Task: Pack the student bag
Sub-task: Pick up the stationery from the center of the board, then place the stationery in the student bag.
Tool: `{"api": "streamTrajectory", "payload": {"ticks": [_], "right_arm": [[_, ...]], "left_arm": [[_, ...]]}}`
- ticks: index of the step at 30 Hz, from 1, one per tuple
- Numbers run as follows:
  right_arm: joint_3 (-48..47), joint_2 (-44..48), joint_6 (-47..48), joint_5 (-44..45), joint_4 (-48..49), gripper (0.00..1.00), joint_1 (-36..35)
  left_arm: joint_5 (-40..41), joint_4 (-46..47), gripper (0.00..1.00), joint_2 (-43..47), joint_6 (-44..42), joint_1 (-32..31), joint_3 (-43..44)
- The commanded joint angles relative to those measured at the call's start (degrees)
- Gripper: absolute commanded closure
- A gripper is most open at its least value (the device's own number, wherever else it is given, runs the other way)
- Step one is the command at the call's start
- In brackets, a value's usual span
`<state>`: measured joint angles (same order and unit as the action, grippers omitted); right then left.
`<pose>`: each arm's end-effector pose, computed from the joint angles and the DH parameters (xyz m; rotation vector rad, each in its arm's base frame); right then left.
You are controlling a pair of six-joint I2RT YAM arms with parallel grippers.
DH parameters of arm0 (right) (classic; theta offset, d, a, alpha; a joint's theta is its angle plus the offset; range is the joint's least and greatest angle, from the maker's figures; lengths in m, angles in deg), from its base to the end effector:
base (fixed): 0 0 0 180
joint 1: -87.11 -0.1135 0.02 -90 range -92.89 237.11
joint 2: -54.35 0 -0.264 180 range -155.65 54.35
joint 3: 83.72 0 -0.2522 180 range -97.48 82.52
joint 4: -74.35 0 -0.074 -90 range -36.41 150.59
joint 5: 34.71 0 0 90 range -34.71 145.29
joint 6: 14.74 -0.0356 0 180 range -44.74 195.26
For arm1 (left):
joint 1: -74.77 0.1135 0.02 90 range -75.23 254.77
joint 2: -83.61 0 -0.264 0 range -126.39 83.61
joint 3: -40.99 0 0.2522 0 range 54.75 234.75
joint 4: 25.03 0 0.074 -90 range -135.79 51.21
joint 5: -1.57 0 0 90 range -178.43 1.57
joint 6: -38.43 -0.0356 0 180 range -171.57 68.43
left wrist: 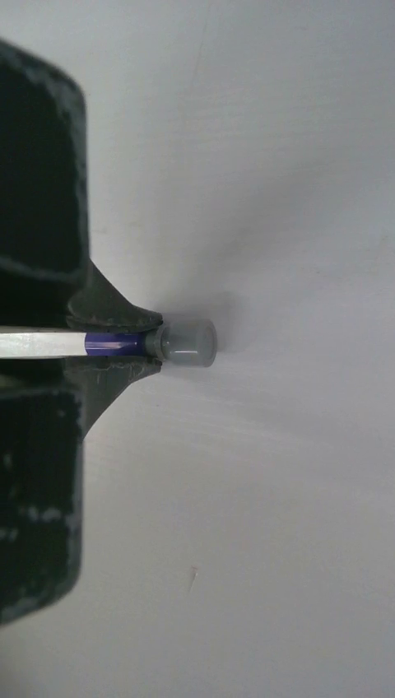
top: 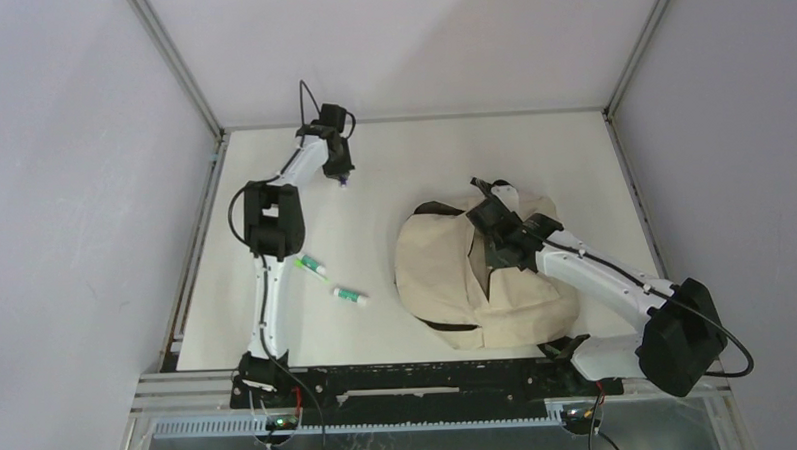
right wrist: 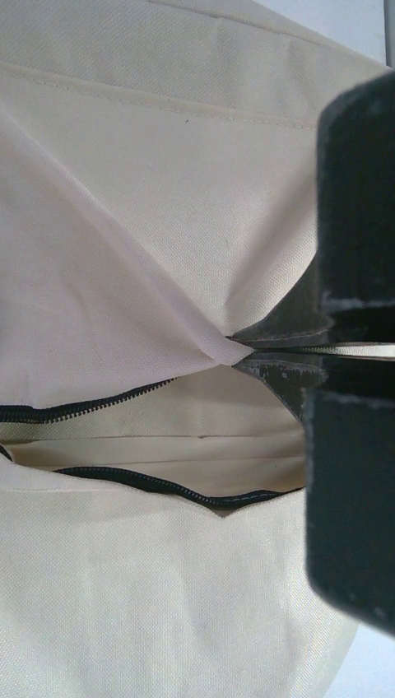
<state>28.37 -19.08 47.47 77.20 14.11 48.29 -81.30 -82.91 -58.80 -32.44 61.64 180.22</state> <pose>0.1951 0.1399 0.2447 -0.1413 2.5795 -0.1132 0.5210 -0.1170 0.1649 -0.1794 2.6169 -0.0311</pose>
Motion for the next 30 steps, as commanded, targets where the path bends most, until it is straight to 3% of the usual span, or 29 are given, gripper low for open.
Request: {"api": "streamTrajectory", "payload": {"ticks": [1, 6, 11, 14, 20, 25, 30], "right_arm": [[-3.0, -0.1, 0.0, -1.4, 2.8, 1.0, -1.0], [-3.4, 1.4, -0.1, -1.3, 1.9, 1.0, -0.9], [-3.3, 1.9, -1.0, -0.7, 1.5, 1.0, 0.3], [-2.8, 2.6, -1.1, -1.1, 2.2, 1.0, 1.2], [-0.8, 6.9, -1.8, -5.9, 5.9, 1.0, 3.4], [0.2, 9.7, -2.2, -6.2, 7.0, 1.0, 4.4], [0.2, 9.5, -2.2, -6.5, 6.5, 1.0, 4.7]], "left_arm": [[-1.4, -0.5, 1.0, 5.6, -0.6, 0.0, -3.4], [-4.9, 1.8, 1.0, 18.7, 0.9, -1.7, -11.9], [-19.4, 21.8, 1.0, 42.8, 10.0, -9.8, -39.2], [-25.1, 30.6, 1.0, 51.1, 16.3, -16.1, -51.2], [-32.3, 31.5, 1.0, 55.2, 21.2, -27.6, -59.4], [-39.6, 40.1, 1.0, 53.1, 28.1, -31.3, -64.8], [-40.3, 42.8, 1.0, 51.2, 29.1, -34.8, -61.6]]}}
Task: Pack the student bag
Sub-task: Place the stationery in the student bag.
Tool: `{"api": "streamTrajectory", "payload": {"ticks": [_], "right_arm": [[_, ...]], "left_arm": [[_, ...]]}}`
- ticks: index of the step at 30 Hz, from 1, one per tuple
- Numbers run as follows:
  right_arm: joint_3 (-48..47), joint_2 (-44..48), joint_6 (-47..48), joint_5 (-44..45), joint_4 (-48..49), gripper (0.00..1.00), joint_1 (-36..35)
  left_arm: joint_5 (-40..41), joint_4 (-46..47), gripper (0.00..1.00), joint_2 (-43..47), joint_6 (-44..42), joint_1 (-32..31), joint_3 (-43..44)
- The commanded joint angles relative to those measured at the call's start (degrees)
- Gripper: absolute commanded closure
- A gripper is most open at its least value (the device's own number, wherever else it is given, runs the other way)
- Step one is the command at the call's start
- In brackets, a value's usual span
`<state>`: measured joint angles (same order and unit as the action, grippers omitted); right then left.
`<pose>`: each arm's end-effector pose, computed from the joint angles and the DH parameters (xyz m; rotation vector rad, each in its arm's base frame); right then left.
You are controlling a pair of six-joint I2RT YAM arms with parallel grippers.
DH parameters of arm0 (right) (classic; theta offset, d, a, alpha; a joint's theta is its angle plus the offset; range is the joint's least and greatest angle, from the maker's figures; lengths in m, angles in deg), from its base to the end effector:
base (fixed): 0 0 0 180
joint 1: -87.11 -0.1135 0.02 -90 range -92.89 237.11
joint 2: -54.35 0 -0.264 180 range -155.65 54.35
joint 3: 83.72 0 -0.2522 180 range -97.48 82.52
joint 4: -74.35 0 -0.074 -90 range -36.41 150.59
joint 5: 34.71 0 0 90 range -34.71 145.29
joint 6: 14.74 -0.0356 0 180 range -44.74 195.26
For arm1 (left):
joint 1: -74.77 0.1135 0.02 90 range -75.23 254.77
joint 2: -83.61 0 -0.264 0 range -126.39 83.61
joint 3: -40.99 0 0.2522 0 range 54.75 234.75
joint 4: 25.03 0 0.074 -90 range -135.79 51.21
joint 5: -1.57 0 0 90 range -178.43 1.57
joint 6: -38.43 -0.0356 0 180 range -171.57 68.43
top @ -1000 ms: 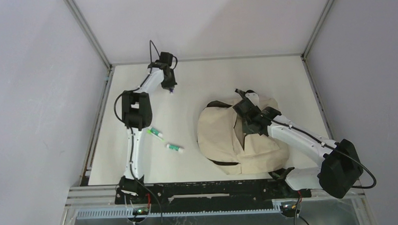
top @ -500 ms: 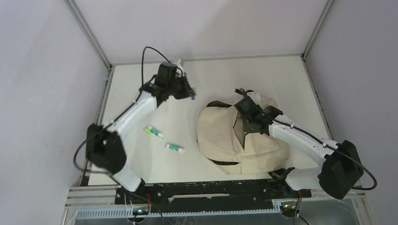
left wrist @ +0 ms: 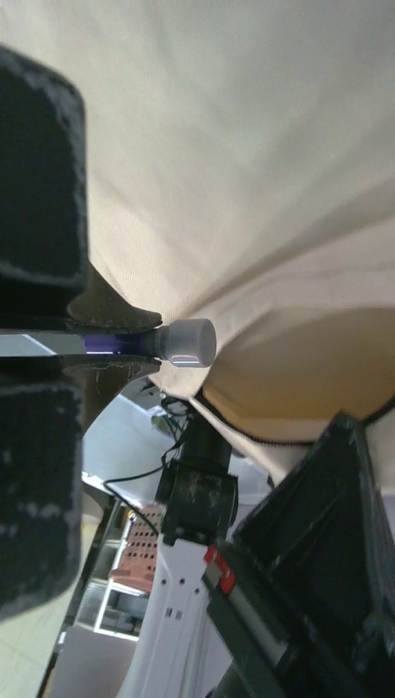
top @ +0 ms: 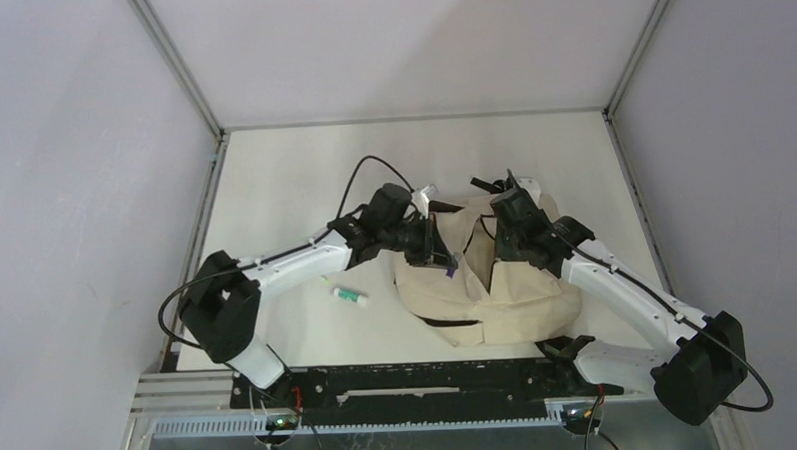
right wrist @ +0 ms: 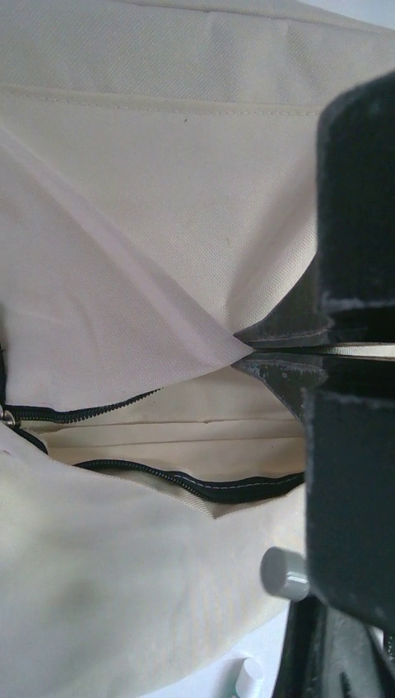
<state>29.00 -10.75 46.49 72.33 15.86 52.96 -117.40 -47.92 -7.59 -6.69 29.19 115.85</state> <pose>0.1886 0.1153 0.2727 -0.0040 2.4922 0.0753 0.2319 -0.2613 0.2400 0.3267 2.5369 -1.3172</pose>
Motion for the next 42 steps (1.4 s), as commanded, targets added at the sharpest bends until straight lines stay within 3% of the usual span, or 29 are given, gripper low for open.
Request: {"api": "streamTrajectory", "payload": {"ticks": [1, 11, 15, 17, 19, 22, 26, 30, 33, 37, 42], "right_arm": [[-0.4, 1.1, -1.2, -1.7, 4.7, 1.0, 0.1], [-0.4, 1.5, -1.7, -2.7, 5.4, 1.0, -0.5], [-0.4, 1.4, -1.9, -2.5, 5.3, 1.0, -0.9], [-0.4, 1.5, -2.1, -2.3, 5.1, 1.0, -1.0], [-0.1, 1.7, -1.9, -1.9, 5.0, 1.0, -1.2], [0.2, 2.0, -2.0, -1.7, 5.1, 1.0, -1.1], [0.4, 2.2, -2.0, -1.6, 5.0, 1.0, -1.1], [0.7, 2.9, -1.8, -1.1, 4.9, 1.0, -1.1], [1.3, 3.3, -1.7, -0.9, 5.7, 1.0, -1.0], [1.8, 3.0, -1.8, -1.8, 7.4, 1.0, -1.0], [1.8, 1.4, -1.5, -3.8, 8.9, 1.0, -1.3]], "left_arm": [[-4.6, 8.0, 1.0, -0.9, 3.6, -2.8, 3.7], [-4.2, 14.6, 0.98, -11.9, 9.6, -3.5, 9.0], [-3.1, 17.2, 0.55, -14.6, 10.6, -3.5, 11.2], [-3.0, 17.1, 0.42, -14.6, 10.5, -3.6, 11.7], [-2.6, 16.3, 0.36, -13.7, 9.5, -3.5, 11.7], [-1.7, 15.0, 0.35, -11.0, 8.0, -3.5, 10.9], [0.6, 12.2, 0.46, -3.9, 4.7, -3.4, 7.2], [11.5, -4.1, 0.48, 5.6, -3.1, -3.3, 2.8], [20.0, -11.3, 0.48, 13.2, -6.5, -2.3, -2.7], [30.2, -17.6, 0.46, 22.9, -4.1, 2.0, -10.2], [39.4, -22.7, 0.41, 30.8, -1.0, 12.0, -18.6]]}}
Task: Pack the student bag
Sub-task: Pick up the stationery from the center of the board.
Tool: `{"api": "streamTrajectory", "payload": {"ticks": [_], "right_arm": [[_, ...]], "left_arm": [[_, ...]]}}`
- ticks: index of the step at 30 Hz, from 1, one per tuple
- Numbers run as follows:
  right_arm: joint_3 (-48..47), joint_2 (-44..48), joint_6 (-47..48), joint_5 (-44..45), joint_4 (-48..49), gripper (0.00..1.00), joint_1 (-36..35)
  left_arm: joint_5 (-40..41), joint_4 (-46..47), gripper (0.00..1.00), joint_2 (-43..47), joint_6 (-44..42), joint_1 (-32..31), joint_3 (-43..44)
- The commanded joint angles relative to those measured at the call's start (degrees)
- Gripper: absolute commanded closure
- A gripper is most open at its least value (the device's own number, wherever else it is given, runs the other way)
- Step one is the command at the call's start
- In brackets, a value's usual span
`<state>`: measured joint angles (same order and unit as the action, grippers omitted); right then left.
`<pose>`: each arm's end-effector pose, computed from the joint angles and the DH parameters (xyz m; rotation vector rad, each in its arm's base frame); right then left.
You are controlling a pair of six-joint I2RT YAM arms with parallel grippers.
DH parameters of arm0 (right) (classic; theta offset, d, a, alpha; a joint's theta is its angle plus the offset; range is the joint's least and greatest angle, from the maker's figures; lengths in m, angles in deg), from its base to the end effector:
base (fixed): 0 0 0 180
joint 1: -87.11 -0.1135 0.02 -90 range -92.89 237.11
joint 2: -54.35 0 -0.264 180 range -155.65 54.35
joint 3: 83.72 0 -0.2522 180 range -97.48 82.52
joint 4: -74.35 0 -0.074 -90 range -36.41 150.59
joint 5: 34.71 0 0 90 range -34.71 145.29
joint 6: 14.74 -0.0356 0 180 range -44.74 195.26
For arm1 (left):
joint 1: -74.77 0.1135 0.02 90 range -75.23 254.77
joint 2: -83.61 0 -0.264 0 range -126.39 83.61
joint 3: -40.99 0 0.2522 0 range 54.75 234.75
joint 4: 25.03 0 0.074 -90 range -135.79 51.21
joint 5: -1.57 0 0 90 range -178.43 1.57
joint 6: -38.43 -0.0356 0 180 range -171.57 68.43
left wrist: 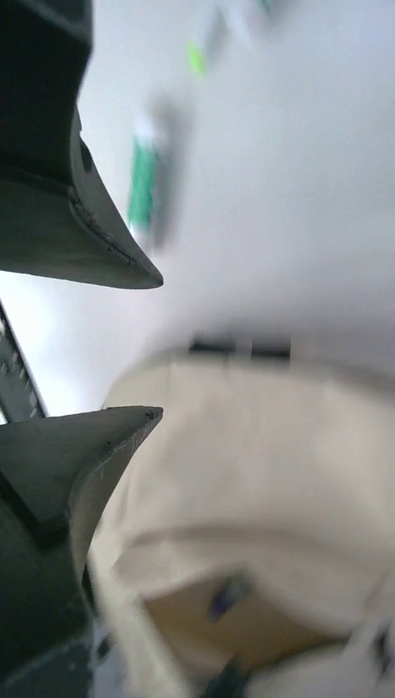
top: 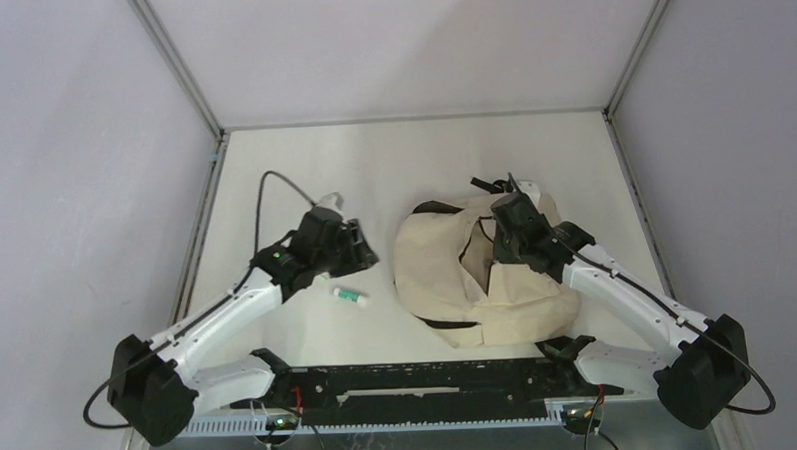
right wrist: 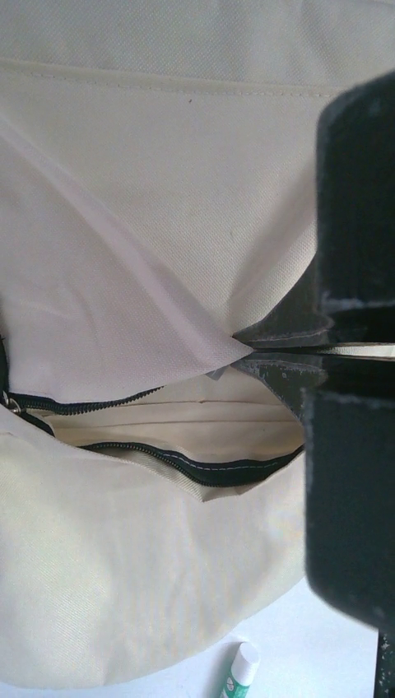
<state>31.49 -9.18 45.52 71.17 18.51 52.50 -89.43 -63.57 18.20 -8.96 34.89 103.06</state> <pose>0.1843 0.1153 0.2672 0.0050 2.4760 0.1286 0.1865 -0.1566 0.2657 -0.0483 2.4218 -0.7289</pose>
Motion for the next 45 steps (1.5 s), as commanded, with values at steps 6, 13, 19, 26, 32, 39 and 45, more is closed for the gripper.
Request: {"api": "streamTrajectory", "payload": {"ticks": [6, 13, 19, 26, 32, 39, 45], "right_arm": [[-0.7, -1.0, -0.1, -3.3, 6.9, 1.0, -1.3], [-0.7, -0.7, -0.1, -3.3, 6.6, 1.0, -1.5], [-0.7, -0.8, 0.1, -2.5, 5.9, 1.0, -1.6], [-0.7, -1.4, 0.2, -2.2, 5.9, 1.0, -1.6], [-0.7, -2.3, 0.3, -2.1, 6.0, 1.0, -1.6], [-0.7, -3.1, 0.2, -2.4, 6.3, 1.0, -1.6], [-0.7, -3.3, 0.2, -1.8, 6.0, 1.0, -1.6]], "left_arm": [[17.2, -6.5, 0.26, 7.1, 2.5, 14.3, -9.4], [18.5, -0.4, 0.32, -0.1, 5.4, 21.4, -9.7], [18.9, 1.5, 0.35, -7.8, 5.6, 22.3, -6.1], [18.3, 3.5, 0.39, -11.9, 5.7, 22.9, -4.7], [18.8, 3.6, 0.43, -12.6, 5.6, 22.9, -4.0], [18.7, 3.7, 0.44, -15.8, 5.3, 23.6, -1.7], [19.3, 3.4, 0.44, -16.5, 5.8, 24.0, -1.7]]}}
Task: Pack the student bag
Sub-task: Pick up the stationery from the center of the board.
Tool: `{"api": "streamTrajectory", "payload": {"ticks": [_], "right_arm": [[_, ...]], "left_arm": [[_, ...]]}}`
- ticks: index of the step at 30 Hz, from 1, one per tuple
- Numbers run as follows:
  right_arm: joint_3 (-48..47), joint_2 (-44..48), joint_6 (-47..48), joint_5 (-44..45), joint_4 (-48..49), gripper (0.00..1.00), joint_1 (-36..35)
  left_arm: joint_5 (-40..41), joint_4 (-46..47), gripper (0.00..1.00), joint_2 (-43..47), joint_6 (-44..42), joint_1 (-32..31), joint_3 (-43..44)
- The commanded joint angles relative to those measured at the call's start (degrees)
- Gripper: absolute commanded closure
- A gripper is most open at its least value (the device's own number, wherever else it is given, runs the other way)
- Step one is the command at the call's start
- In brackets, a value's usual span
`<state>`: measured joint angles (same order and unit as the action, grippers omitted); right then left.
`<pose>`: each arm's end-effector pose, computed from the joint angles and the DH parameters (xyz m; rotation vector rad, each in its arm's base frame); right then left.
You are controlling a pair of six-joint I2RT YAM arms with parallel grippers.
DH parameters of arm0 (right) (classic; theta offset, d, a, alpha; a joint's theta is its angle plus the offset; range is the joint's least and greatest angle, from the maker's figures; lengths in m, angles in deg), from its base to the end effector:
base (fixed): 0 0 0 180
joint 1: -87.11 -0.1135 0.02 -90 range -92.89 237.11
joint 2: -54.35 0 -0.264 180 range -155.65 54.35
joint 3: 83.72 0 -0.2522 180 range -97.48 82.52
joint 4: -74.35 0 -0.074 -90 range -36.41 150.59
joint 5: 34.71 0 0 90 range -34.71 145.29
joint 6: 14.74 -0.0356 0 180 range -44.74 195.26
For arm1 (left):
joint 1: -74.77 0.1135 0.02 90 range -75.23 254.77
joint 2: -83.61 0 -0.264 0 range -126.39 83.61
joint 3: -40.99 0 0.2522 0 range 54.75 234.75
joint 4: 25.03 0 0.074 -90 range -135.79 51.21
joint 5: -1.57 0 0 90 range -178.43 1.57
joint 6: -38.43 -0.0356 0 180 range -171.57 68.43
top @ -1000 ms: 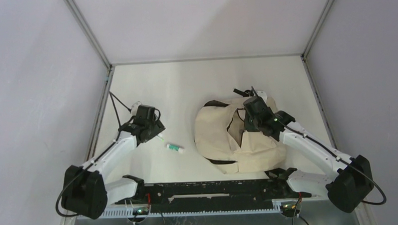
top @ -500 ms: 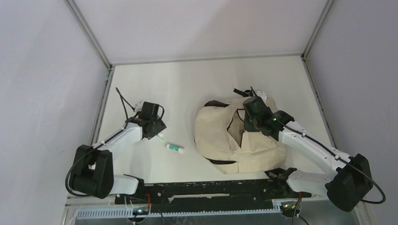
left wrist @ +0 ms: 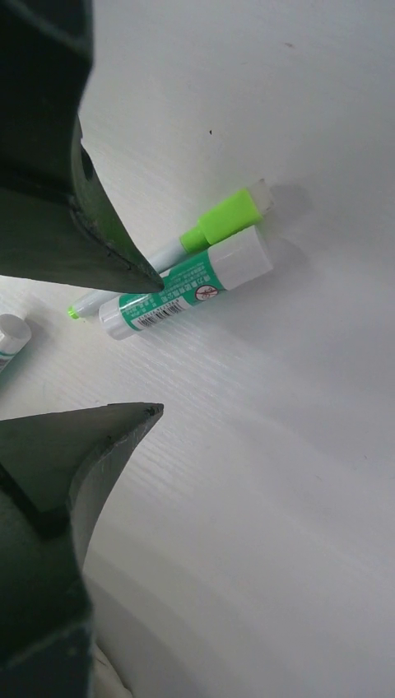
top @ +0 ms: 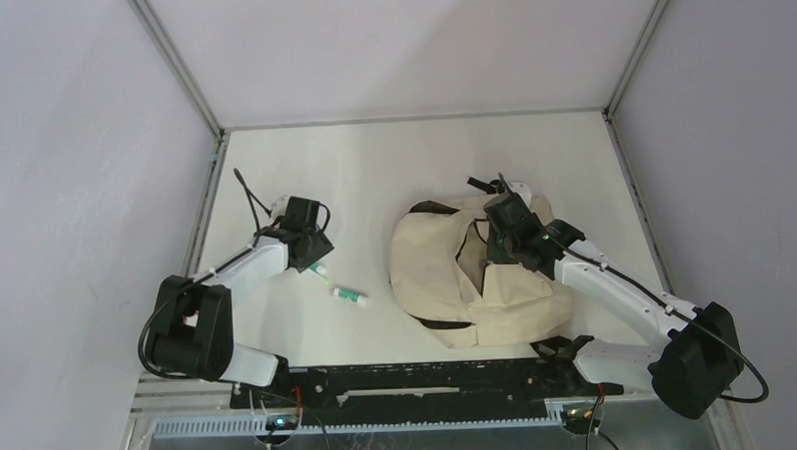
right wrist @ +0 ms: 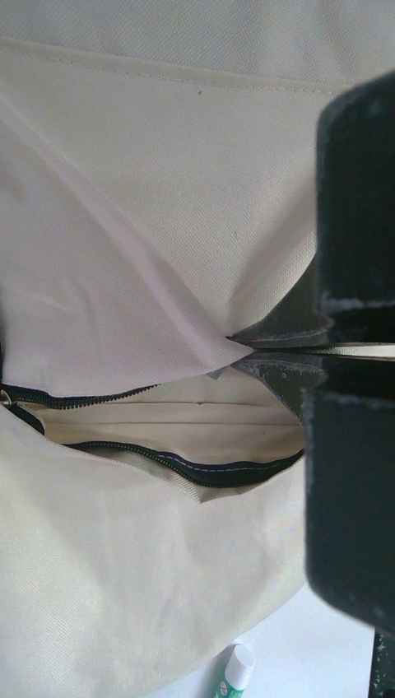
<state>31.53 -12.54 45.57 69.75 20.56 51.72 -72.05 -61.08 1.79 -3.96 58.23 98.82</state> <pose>0.1920 0.1255 0.2570 -0.0273 2.5074 0.1450 0.2587 -0.0663 0.1786 -0.7779 2.4315 -0.0514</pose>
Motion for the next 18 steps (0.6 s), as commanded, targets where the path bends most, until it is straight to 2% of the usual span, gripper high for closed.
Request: {"api": "streamTrajectory", "payload": {"ticks": [1, 9, 14, 18], "right_arm": [[-0.7, 0.0, 0.2, -0.4, 4.0, 1.0, -0.8], [-0.7, -1.0, 0.1, -1.0, 4.6, 1.0, -0.8], [-0.7, -1.3, 0.2, -1.1, 4.8, 1.0, -0.8], [-0.7, -1.4, 0.1, -1.2, 4.9, 1.0, -0.8]], "left_arm": [[2.0, 0.9, 0.44, 0.0, 0.9, 0.6, 2.4], [2.4, 0.9, 0.43, -1.5, 0.9, 1.0, 2.7], [1.8, 1.9, 0.47, -2.9, 1.1, 1.2, 2.6], [0.9, 2.8, 0.54, -4.3, 1.0, 1.2, 3.3]]}}
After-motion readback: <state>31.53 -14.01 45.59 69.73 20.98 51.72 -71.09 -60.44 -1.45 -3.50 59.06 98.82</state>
